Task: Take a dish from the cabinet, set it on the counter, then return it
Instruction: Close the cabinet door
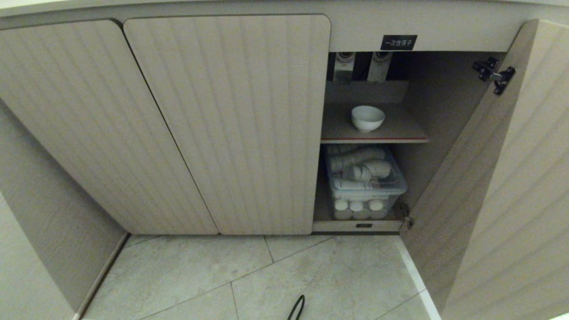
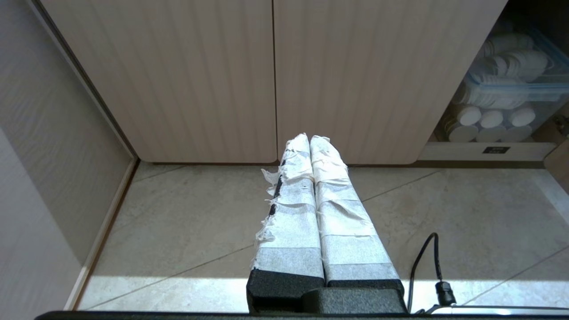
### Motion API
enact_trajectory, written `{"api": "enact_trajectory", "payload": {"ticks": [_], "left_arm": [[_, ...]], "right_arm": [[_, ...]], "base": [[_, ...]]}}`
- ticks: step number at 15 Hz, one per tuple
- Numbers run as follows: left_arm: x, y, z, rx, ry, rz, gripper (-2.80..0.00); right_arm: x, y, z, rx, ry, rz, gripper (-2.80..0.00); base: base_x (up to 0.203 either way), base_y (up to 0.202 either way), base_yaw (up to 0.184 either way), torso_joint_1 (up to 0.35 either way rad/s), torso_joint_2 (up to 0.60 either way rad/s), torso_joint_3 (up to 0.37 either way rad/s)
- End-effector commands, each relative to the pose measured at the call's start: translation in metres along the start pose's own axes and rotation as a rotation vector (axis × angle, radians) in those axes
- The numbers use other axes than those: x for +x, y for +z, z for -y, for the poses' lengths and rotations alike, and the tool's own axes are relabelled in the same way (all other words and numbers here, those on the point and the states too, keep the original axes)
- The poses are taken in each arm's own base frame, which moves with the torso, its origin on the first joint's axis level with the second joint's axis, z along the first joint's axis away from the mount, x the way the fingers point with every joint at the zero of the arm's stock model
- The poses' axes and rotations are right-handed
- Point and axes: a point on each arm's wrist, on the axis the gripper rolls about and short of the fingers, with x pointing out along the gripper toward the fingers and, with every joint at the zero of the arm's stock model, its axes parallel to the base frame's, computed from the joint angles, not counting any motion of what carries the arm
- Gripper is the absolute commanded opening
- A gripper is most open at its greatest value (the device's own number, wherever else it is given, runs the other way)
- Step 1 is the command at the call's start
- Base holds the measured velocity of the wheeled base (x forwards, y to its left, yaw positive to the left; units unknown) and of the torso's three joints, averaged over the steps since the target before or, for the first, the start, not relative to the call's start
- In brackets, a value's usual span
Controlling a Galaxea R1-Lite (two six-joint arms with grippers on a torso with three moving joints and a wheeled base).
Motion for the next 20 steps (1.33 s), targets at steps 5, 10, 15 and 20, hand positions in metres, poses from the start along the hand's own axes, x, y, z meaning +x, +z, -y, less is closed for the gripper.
{"api": "enact_trajectory", "payload": {"ticks": [5, 10, 15, 20], "left_arm": [[0.0, -0.0001, 0.0, -0.001, 0.0, 0.0, -2.8], [-0.0001, 0.0003, 0.0, -0.001, 0.0, 0.002, -2.8], [-0.0001, 0.0003, 0.0, -0.002, 0.002, 0.002, -2.8], [-0.0001, 0.0001, 0.0, -0.002, 0.0, 0.001, -2.8]], "right_arm": [[0.0001, 0.0001, 0.0, 0.0, 0.0, -0.001, -2.8], [0.0001, 0.0001, 0.0, -0.002, 0.0, -0.001, -2.8], [0.0001, 0.0001, 0.0, 0.0, 0.0, -0.001, -2.8], [0.0001, 0.0001, 0.0, -0.001, 0.0, -0.001, -2.8]], "base": [[0.0, 0.0, 0.0, 0.0, 0.0, 0.0], [0.0, 0.0, 0.0, 0.0, 0.0, 0.0], [0.0, 0.0, 0.0, 0.0, 0.0, 0.0], [0.0, 0.0, 0.0, 0.0, 0.0, 0.0]]}}
